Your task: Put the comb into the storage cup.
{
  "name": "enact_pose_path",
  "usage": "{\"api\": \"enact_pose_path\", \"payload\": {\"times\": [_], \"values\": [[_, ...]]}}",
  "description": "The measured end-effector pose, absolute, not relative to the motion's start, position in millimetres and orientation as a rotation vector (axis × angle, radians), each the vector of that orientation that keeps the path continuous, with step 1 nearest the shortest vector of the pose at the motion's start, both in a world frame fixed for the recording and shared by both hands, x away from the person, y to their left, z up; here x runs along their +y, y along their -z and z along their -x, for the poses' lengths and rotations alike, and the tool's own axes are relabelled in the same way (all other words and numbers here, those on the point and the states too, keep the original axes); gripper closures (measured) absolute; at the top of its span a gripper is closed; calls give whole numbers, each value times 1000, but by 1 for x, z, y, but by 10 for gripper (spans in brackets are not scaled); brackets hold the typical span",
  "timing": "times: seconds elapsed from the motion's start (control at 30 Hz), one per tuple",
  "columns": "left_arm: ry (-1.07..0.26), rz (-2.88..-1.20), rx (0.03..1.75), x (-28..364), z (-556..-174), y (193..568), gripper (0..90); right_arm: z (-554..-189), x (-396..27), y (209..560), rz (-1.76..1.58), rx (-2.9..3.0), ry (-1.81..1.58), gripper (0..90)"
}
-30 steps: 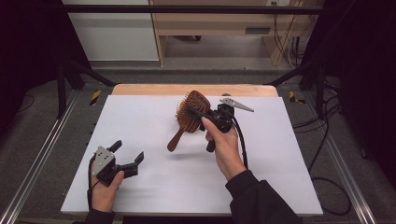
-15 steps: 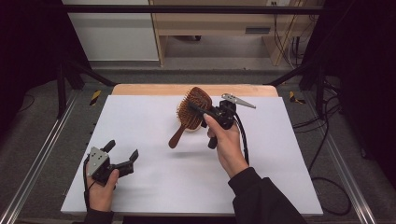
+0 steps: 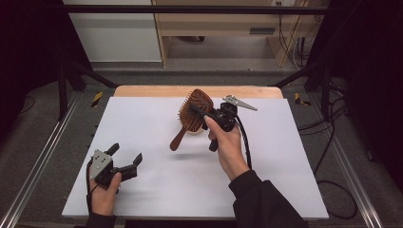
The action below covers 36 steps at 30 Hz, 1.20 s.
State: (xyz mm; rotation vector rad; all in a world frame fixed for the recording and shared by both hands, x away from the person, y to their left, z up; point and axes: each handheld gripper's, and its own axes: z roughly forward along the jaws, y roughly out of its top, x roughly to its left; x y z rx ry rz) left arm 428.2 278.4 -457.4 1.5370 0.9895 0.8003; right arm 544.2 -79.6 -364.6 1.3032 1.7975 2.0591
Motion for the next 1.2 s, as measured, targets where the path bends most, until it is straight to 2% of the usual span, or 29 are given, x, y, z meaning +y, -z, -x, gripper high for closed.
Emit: {"api": "enact_pose_path", "payload": {"times": [0.4, 1.2], "values": [[-790, -1547, 990, 276, -429, 459, 44, -546, -87, 358, -1306, 1777, -2063, 507], [-771, -1558, 991, 271, -427, 461, 40, -561, -91, 317, -1278, 1710, -2063, 507]]}}
